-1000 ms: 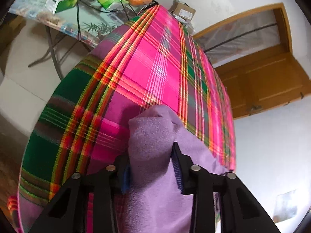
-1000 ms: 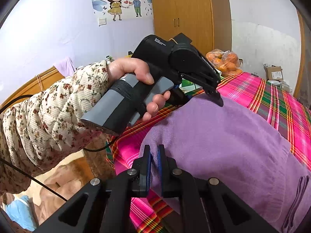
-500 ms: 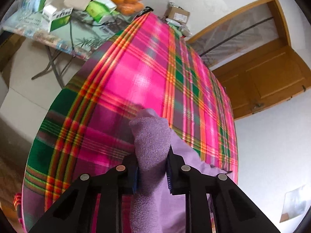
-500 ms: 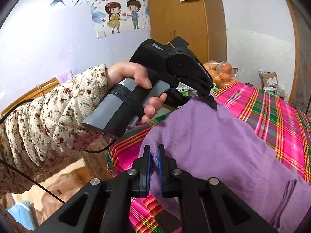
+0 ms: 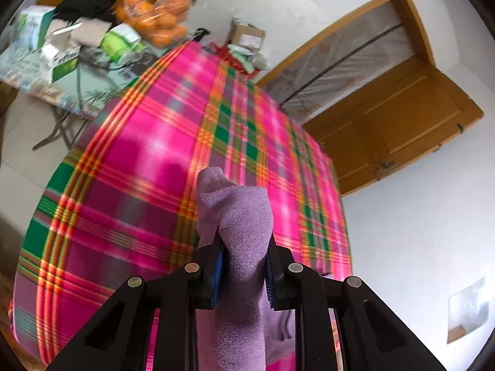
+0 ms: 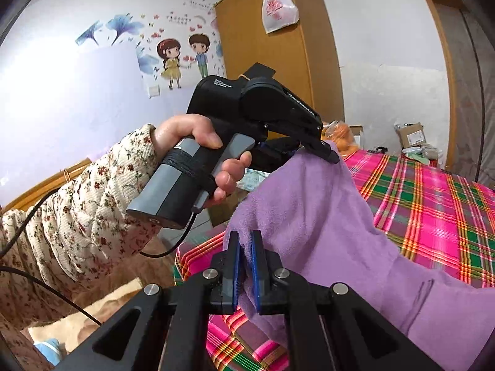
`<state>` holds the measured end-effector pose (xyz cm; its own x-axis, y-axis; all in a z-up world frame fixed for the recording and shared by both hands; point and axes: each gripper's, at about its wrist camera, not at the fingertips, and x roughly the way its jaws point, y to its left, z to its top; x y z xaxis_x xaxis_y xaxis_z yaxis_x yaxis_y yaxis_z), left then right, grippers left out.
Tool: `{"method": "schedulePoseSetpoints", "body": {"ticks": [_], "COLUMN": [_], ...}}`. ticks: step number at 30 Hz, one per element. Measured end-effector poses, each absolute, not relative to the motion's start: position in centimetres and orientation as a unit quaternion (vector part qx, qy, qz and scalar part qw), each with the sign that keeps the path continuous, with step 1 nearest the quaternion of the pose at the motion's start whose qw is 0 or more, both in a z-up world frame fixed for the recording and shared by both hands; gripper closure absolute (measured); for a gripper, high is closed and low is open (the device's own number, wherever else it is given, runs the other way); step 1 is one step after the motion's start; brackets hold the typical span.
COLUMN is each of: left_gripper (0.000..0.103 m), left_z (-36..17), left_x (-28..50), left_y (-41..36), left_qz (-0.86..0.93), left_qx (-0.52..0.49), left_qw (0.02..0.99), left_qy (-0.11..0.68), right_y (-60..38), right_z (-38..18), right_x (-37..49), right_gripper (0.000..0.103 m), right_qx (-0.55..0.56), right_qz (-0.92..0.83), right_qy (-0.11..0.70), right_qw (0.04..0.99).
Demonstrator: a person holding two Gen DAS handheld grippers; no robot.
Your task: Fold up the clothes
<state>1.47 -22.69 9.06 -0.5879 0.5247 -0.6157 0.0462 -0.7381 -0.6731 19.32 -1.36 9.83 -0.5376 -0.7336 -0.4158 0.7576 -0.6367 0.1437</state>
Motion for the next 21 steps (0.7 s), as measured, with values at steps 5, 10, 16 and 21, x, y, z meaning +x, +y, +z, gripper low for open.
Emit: {"method": "schedulePoseSetpoints", "body": {"ticks": [5, 10, 16, 21], "left_gripper": [0.081, 0.081, 0.081, 0.081], "left_z": [10.9, 12.3, 13.3, 13.9], "left_x": [1.7, 1.8, 1.8, 1.2], "left_y": [-20.1, -17.5, -14.9, -12.5], "left_qz": [0.829, 0.833, 0.832, 0.831], "left_qx": [-0.418, -0.409, -0.404, -0.408], "left_qw": [0.171, 0.189, 0.208, 0.217], "left_qy": [-0.329, -0.321, -0.319, -0.311], "right_y": [1.2, 3.9, 6.6, 8.7], "right_z": [10.6, 11.5, 12.0, 12.4], "right_x": [20.3, 20.9, 21.3, 21.1], "right_gripper": [0.096, 0.096, 0.096, 0.096], "right_qx": [0.210, 0.198, 0.188, 0.186], "right_qz": [-0.885, -0.894, -0.905, -0.911], "right_qy": [0.006, -0.015, -0.034, -0.057], "right_qw": [0.416, 0.403, 0.381, 0.363]}}
